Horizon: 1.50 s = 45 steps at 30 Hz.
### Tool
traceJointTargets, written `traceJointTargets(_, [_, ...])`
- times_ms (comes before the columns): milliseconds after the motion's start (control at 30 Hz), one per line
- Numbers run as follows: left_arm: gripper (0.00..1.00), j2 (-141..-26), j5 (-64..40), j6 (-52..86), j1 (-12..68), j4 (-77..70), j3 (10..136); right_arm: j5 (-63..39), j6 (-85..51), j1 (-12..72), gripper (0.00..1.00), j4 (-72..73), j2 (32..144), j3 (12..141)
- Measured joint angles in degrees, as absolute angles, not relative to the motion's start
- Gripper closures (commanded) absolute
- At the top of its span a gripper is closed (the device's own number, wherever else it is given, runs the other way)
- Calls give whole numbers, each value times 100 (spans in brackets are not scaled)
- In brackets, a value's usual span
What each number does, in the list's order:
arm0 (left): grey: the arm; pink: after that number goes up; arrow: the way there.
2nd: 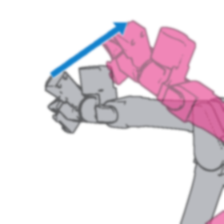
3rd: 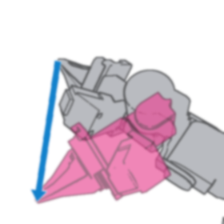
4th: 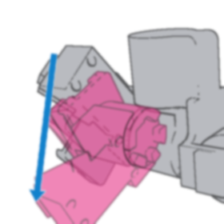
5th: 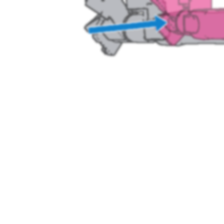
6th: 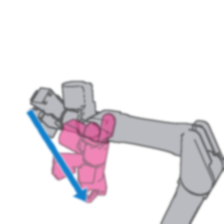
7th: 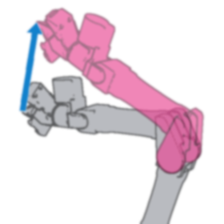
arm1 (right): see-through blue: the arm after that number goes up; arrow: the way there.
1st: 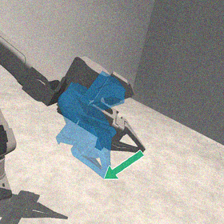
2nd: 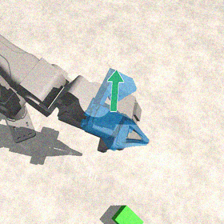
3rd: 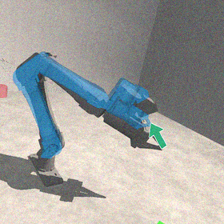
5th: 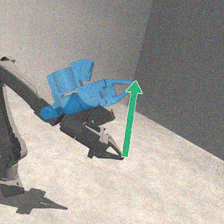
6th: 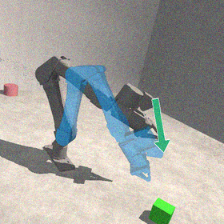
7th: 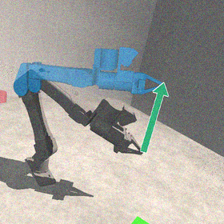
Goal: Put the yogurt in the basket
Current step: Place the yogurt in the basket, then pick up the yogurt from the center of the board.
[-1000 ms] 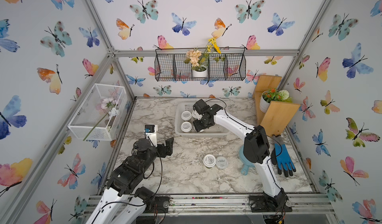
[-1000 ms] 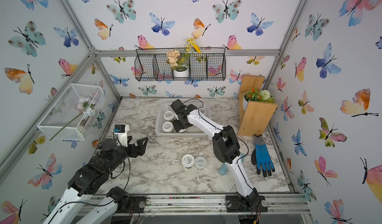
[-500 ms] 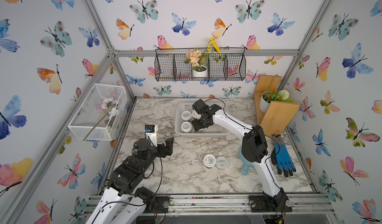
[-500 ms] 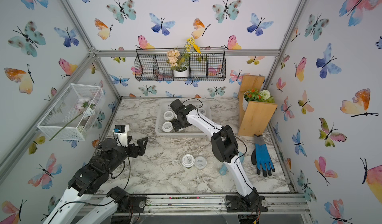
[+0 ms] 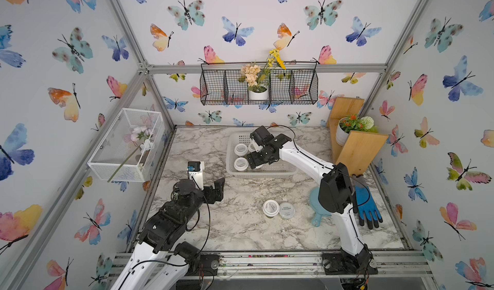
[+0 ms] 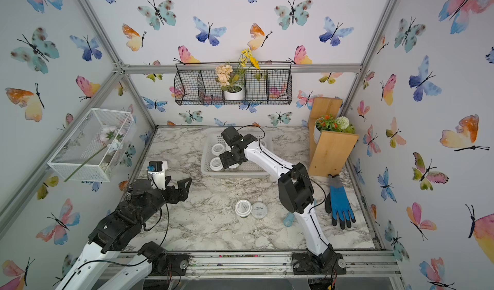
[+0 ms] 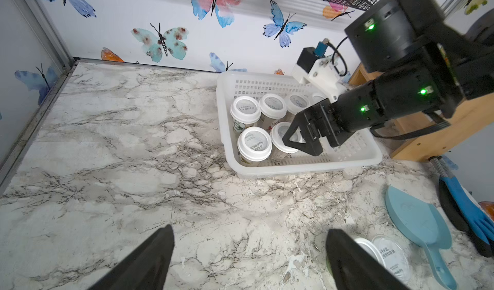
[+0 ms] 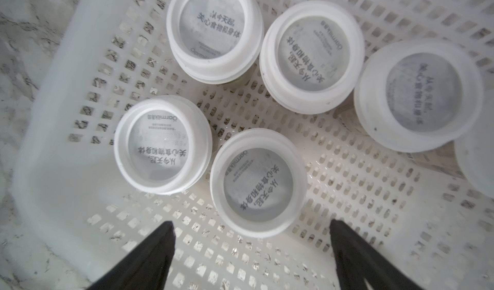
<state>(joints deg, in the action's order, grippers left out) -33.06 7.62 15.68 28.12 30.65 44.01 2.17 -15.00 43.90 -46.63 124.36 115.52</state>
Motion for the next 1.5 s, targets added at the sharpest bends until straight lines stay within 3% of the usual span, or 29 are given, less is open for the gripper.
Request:
traceJointTargets(233, [6,-3317,762,1568,2812,3065,4401,-104,-1601,4390,7,-4416,11386,10827])
traceJointTargets(300, [6,-3317,762,1568,2812,3065,4401,-220,-1651,4390,1,-4351,11065,10481])
traceJointTargets(733, [6,-3319,762,1566,2812,3065,4401,-663,-1887,4392,1,-4032,9078,7835])
traceJointTargets(967, [13,-3328,779,1570,2812,3068,4401,-718,-1909,4392,1,-3966,8873,7323])
traceJointTargets(1200, [1,-3358,888,1575,2812,3072,4401,-801,-1994,4414,1,-3874,8648,6882])
traceJointTargets(1500, [1,-3413,926,1581,2808,3072,4401,-799,-1997,4434,1,-3872,8549,6807])
